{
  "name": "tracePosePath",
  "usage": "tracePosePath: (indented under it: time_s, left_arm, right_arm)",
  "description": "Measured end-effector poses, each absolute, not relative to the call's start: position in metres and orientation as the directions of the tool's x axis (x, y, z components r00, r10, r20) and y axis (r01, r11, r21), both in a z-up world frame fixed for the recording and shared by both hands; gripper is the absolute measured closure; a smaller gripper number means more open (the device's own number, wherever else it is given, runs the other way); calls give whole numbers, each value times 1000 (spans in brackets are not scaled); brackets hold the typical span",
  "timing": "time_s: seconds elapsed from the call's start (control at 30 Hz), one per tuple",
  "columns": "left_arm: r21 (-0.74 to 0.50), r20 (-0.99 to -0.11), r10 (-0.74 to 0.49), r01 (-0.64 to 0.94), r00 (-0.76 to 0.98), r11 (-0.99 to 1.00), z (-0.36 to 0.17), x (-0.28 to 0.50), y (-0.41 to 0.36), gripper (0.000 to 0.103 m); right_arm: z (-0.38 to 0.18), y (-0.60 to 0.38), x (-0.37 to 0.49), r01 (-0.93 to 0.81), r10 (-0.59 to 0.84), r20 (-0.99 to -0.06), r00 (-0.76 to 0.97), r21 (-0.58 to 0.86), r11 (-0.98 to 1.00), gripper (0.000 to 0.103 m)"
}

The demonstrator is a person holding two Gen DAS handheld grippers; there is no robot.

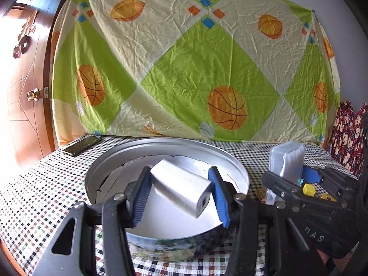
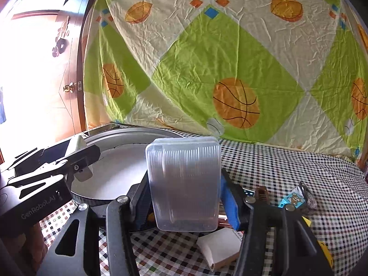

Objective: Organize rigid objects
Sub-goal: 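Carry the white charger with the left gripper while the right gripper carries the clear box over the tin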

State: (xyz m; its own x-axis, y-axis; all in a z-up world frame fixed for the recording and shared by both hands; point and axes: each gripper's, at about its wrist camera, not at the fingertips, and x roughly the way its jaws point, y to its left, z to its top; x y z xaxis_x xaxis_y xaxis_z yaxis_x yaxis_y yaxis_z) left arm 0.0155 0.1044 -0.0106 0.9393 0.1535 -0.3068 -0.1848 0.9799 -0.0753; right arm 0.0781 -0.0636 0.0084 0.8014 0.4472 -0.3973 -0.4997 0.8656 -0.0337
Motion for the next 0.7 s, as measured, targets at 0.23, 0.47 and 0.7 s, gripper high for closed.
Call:
tracePosePath:
  time_s: [0.23, 0.47, 0.7]
  left_arm:
    - [-93, -327, 150, -190, 933, 977, -7, 18, 121, 53]
    - [-94, -364, 116, -161, 924, 982, -3, 29, 135, 53]
    - [-84, -444, 91, -143, 891, 986, -9, 51, 146, 53]
  right_arm:
    - [11, -52, 85, -529, 471, -426, 773, -22, 848, 46]
    - [19, -41, 99, -565, 502, -475, 722, 12, 825, 46]
    - [27, -23, 114, -594, 508, -502, 699, -14, 804, 46]
